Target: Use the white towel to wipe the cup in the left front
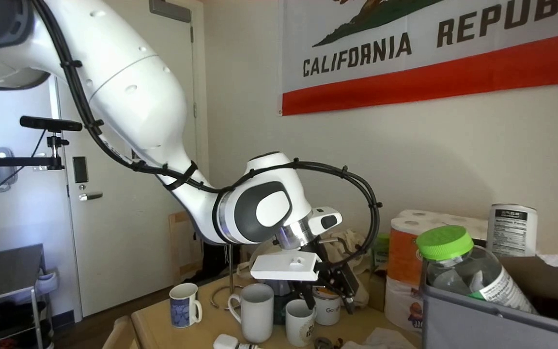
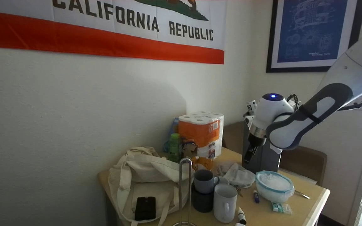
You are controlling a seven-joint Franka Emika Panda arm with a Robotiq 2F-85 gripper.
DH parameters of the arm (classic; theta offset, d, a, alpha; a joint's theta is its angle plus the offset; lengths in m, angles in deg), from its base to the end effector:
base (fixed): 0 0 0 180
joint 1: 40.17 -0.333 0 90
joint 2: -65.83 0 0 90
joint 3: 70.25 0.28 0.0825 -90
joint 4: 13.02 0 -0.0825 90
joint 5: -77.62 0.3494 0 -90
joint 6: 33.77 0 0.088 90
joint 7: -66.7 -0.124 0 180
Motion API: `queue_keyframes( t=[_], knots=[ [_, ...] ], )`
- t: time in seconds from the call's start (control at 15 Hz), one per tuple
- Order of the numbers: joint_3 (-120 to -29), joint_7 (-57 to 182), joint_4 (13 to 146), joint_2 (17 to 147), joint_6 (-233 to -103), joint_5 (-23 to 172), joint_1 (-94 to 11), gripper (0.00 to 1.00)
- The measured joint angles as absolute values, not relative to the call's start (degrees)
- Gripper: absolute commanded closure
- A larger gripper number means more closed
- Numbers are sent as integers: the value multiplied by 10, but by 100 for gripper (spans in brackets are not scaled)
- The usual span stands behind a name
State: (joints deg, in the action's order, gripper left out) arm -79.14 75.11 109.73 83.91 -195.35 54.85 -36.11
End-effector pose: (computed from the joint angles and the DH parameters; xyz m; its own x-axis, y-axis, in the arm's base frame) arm 0.5632 -0.1106 0.2691 0.9146 0.3199 0.2472 0.2313 -0.9155 0.3292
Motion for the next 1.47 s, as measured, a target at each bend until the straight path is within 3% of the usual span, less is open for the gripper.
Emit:
queue_keyframes(
  t=[0.93,1.0,1.13,1.47],
  knots=[
    [-796,754,891,1075,-1956,566,-357,0],
    [-796,754,876,1091,-1956,566,-354,25],
    [-798,754,851,1119,-1956,570,-350,34],
    [-801,754,808,1163,-1956,582,-344,73]
  ],
)
